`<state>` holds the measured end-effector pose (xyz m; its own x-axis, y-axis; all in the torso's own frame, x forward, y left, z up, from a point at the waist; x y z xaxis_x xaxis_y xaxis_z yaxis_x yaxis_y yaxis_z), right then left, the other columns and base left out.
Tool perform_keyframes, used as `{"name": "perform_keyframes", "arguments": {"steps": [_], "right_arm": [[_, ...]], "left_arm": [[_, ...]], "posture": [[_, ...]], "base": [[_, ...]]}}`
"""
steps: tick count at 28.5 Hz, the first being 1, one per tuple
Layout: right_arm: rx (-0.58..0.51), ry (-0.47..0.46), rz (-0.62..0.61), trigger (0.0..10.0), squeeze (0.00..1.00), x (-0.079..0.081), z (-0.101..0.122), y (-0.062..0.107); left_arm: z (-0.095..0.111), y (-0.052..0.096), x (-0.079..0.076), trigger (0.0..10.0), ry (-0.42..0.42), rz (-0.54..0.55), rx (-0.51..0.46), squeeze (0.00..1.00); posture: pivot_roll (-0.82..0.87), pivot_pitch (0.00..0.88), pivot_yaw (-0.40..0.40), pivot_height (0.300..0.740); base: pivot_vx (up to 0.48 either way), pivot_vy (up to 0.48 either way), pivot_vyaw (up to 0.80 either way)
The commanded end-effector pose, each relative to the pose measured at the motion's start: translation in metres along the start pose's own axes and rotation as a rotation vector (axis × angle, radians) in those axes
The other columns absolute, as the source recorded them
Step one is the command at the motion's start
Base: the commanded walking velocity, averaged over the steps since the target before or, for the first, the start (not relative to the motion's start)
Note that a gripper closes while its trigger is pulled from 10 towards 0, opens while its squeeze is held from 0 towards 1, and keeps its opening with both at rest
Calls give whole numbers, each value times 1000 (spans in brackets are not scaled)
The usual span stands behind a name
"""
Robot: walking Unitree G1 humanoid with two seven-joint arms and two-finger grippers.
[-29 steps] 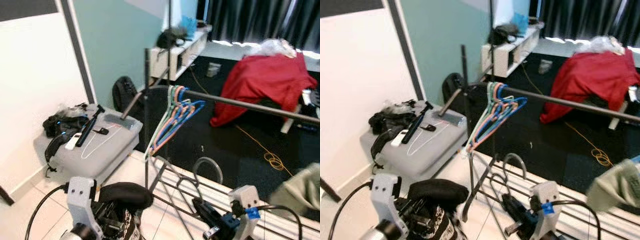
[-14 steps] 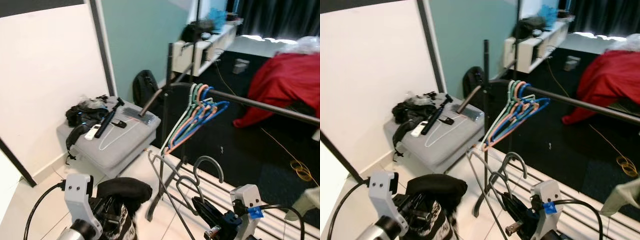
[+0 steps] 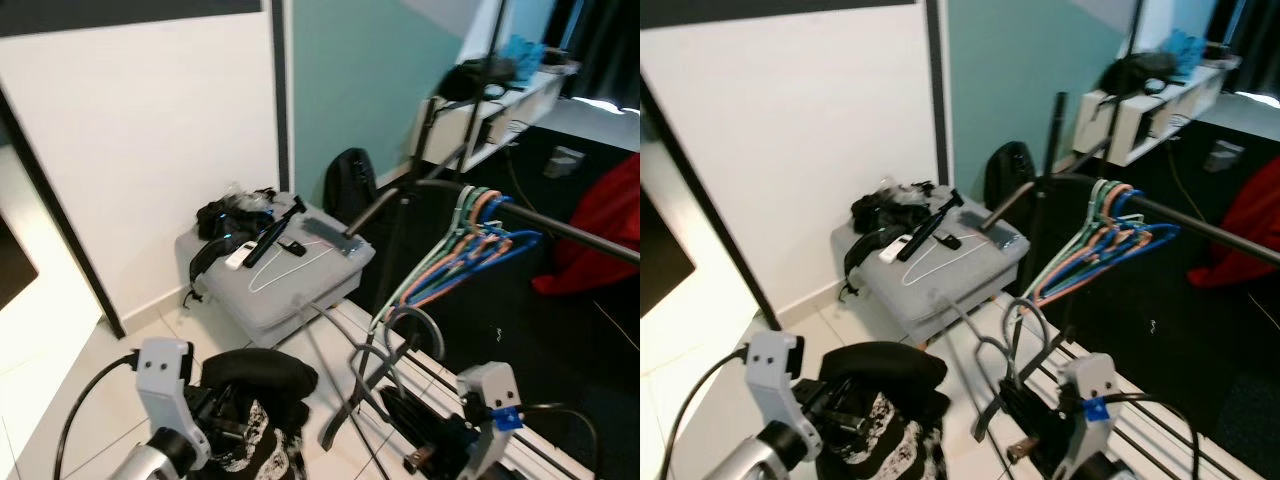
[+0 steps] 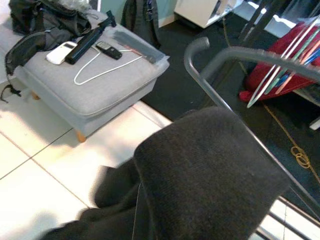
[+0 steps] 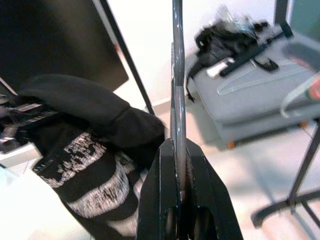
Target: Hang hanger
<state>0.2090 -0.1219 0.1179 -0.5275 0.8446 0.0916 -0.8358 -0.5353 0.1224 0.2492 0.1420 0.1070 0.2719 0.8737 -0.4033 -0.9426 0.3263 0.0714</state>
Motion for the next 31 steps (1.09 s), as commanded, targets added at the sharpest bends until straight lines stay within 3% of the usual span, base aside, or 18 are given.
{"name": "perform_keyframes", "arguments": {"steps": [1, 15, 31], "right_arm": [[2, -5, 0, 10000, 0, 0, 0, 1], [4, -3, 1, 10000, 0, 0, 2, 2], [-4, -3, 3, 10000, 0, 4, 2, -2]], "left_arm": [[1, 0, -1, 10000, 2, -10, 1, 0], [-1, -1, -6, 10000, 47, -45, 22, 0], [1, -1, 0, 10000, 33, -31, 31, 0]], "posture": [[-48, 0, -26, 740], [-46, 0, -33, 740], [-33, 0, -15, 740]], "base": [[0, 0, 631], [0, 0, 630], [0, 0, 627]]}}
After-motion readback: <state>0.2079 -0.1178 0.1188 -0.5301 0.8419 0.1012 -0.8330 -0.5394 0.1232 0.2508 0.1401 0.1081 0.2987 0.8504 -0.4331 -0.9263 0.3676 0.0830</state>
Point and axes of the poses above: a point about 5 cm out from each wrist's last joint towards the gripper, its own y axis pointing back from the gripper into the wrist, its own z axis along the axis of the wrist's last joint, x = y × z, the point moved 5 cm from there along -y, pointing out of the wrist towards the gripper, and after that the axes turned 8 degrees about y, right-handed, at the moved point
